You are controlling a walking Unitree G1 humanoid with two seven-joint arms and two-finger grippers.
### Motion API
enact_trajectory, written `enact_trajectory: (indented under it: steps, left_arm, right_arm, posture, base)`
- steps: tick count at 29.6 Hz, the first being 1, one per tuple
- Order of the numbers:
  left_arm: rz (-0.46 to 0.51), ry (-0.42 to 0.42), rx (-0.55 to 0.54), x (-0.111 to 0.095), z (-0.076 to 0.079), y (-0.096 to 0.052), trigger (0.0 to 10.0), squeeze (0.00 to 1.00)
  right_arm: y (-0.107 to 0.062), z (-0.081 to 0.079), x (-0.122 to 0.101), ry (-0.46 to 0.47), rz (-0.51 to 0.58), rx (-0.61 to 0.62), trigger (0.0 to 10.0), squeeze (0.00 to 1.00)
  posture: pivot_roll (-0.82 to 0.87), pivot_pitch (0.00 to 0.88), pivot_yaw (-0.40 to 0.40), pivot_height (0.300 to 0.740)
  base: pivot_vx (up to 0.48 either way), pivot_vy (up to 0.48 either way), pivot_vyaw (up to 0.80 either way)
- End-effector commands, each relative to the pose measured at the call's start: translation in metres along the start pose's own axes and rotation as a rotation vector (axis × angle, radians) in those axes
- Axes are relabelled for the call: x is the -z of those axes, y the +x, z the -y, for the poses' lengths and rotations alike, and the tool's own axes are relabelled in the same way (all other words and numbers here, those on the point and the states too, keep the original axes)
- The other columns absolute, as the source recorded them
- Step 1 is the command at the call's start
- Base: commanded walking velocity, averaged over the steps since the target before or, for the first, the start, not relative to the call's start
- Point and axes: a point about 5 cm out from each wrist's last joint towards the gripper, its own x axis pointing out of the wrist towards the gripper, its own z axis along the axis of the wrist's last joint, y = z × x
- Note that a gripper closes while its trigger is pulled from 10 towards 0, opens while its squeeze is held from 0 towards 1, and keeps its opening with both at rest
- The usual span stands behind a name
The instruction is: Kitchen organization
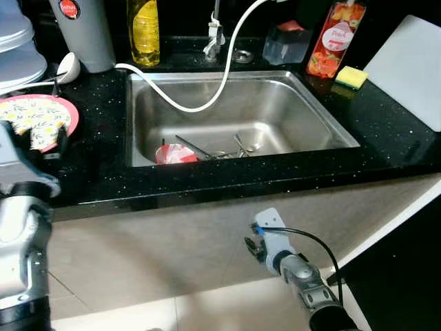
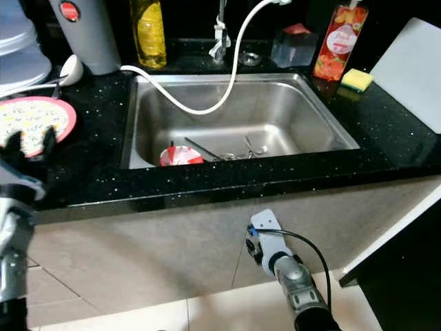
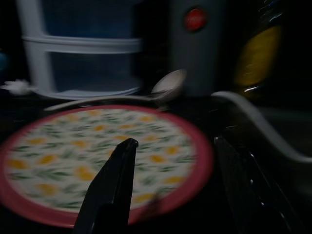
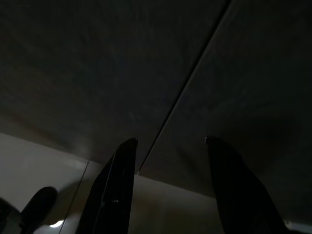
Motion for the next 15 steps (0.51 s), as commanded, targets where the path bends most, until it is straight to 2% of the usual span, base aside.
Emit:
enact_trajectory:
  steps: [1,3,4,6,7,8,15]
  left_arm:
    - [-0.048,0.104,-0.094,0.008,-0.014,0.005,10.0,0.00]
    - [-0.107,0.190,-0.206,0.021,-0.027,0.009,10.0,0.00]
    - [-0.107,0.190,-0.206,0.021,-0.027,0.009,10.0,0.00]
    - [-0.182,0.267,-0.308,0.035,-0.042,0.010,10.0,0.00]
    - [-0.182,0.267,-0.308,0.035,-0.042,0.010,10.0,0.00]
    - [-0.222,0.325,-0.351,0.045,-0.053,0.009,10.0,0.00]
    - [-0.310,0.344,-0.359,0.057,-0.072,0.005,10.0,0.00]
  right_arm:
    - [-0.003,0.007,-0.001,0.001,0.002,0.027,10.0,0.00]
    - [-0.006,0.012,0.000,0.001,0.001,0.042,10.0,0.00]
    - [-0.006,0.012,0.000,0.001,0.001,0.042,10.0,0.00]
    - [-0.010,0.016,0.002,-0.009,-0.001,0.047,10.0,0.00]
    - [-0.010,0.016,0.002,-0.009,-0.001,0.047,10.0,0.00]
    - [-0.014,0.020,0.002,-0.017,-0.002,0.053,10.0,0.00]
    - [-0.020,0.028,0.001,-0.019,0.004,0.078,10.0,0.00]
  posture:
    - [0.10,0.000,-0.066,0.740]
    - [0.09,0.000,-0.072,0.740]
    - [0.09,0.000,-0.072,0.740]
    - [0.07,0.007,-0.078,0.740]
    - [0.07,0.007,-0.078,0.740]
    - [0.05,0.018,-0.079,0.740]
    - [0.03,0.030,-0.071,0.740]
  base:
    - [0.000,0.000,0.00]
    - [0.000,0.000,0.00]
    - [0.000,0.000,0.00]
    - [0.000,0.000,0.00]
    - [0.000,0.000,0.00]
    - [0.000,0.000,0.00]
    - [0.000,0.000,0.00]
